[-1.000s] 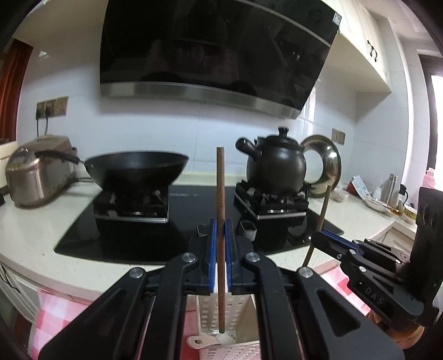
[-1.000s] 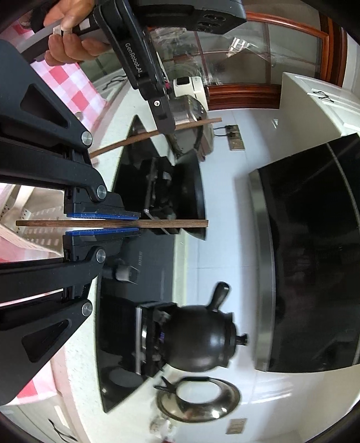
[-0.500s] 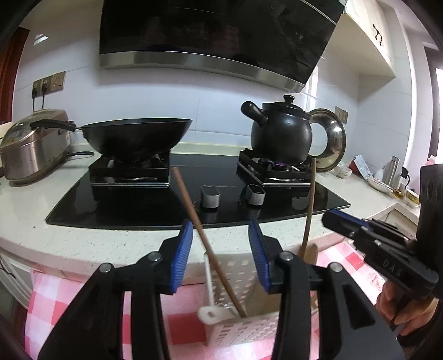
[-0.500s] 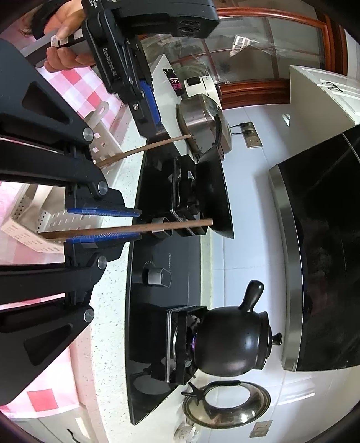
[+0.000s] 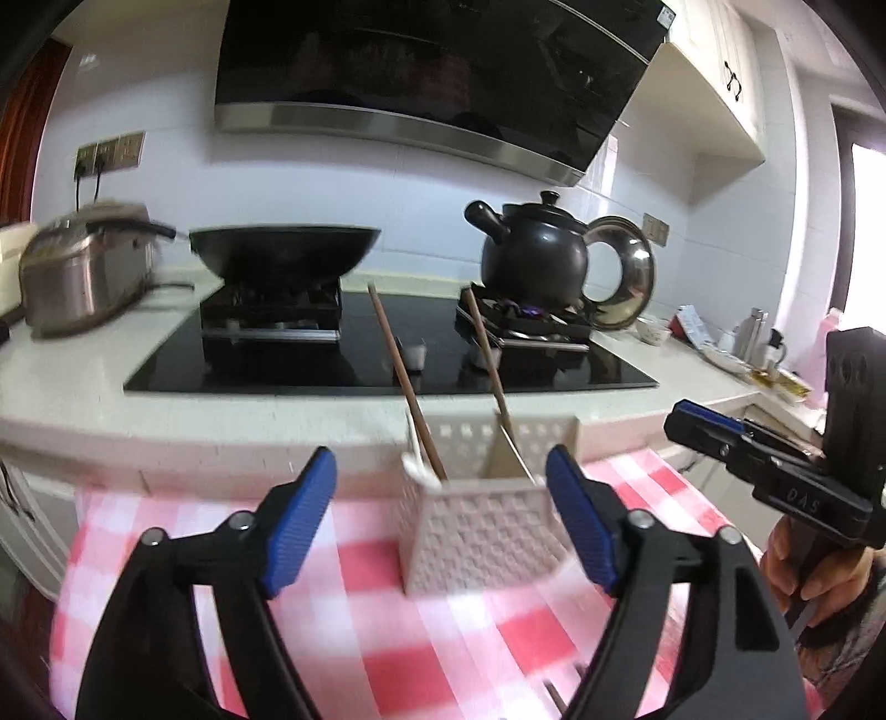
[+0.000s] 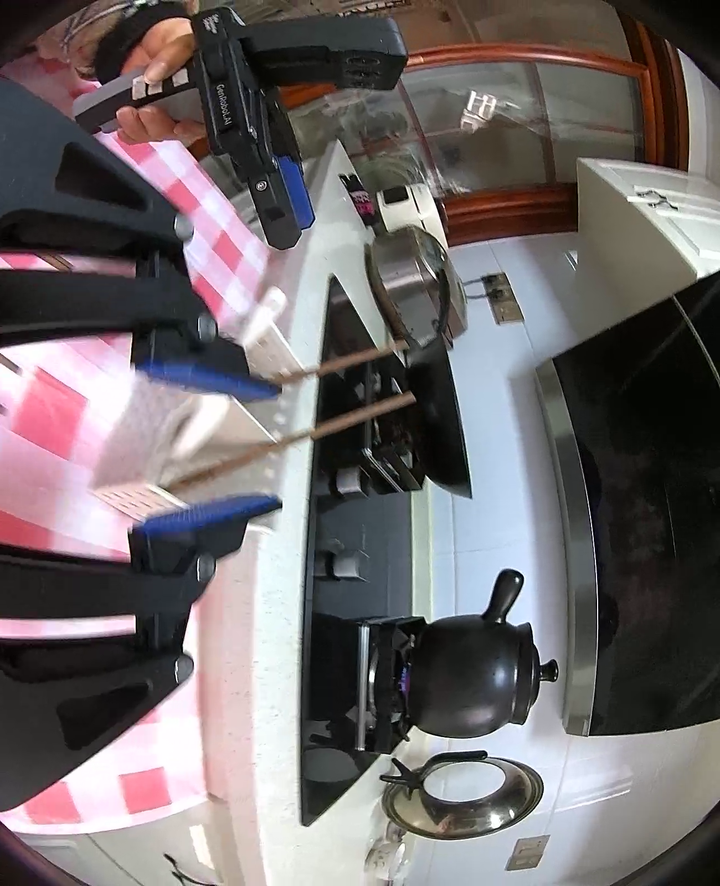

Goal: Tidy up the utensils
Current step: 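Move both open grippers back down over the chopsticks on the cloth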

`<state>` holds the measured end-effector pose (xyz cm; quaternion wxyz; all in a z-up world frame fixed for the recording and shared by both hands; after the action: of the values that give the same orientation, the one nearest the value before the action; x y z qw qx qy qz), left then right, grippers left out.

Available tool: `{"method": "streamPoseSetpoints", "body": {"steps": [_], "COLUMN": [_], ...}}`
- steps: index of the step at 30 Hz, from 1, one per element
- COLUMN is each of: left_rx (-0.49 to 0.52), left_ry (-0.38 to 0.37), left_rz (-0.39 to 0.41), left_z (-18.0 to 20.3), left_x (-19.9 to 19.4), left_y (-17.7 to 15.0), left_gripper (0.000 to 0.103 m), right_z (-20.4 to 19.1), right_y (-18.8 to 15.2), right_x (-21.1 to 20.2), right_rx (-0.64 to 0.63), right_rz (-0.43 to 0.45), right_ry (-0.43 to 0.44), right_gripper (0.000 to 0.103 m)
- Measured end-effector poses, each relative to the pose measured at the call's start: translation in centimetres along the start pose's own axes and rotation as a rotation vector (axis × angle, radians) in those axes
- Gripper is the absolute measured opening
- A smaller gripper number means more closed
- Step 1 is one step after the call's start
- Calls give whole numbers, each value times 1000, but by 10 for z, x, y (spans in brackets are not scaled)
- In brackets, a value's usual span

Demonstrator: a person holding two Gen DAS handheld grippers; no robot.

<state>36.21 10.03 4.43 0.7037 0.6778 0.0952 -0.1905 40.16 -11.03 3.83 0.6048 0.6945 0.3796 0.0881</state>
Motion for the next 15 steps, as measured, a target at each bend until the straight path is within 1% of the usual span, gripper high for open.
{"method": "streamPoseSetpoints", "body": {"steps": [1,2,3,5,8,11,15], "left_rx": [-3,-4,-7,-42,-82,-113,-101], "left_ry": [2,10,12,-11,-11,-19,-8], "left_rz": [-3,-8,-18,-53,-92,-127,-172], "left_z": [2,3,4,6,8,11,23], "left_x": [-9,-17,-22,-37,-52,-64,-76], "left_y": [-8,-15,-22,-43,-70,-99,-131], "left_gripper": [79,82,88,91,94,95,97], "right_z": [-2,-4,-7,-13,-20,-24,-29], "right_y": [-6,-14,-21,-39,-66,-89,-117], "right_x": [-5,-13,-20,-33,-49,-63,-73], "right_rx": [2,4,3,-4,-4,22,43], "right_rz": [-5,-14,-25,-50,-91,-109,-145], "right_ry": [6,12,15,16,14,31,33], "right_gripper": [49,49,49,49,49,49,49]}}
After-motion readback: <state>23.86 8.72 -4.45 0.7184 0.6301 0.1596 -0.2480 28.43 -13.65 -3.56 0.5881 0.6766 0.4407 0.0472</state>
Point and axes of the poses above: each gripper's, at about its wrist camera, not at the fingertips, and x roughly the way its jaws point, z to its right, y to its top, the point moved 4 cm from there along x, roughly the way its jaws point, and after that the axes turned 7 degrees about x, right-handed, at the moved point
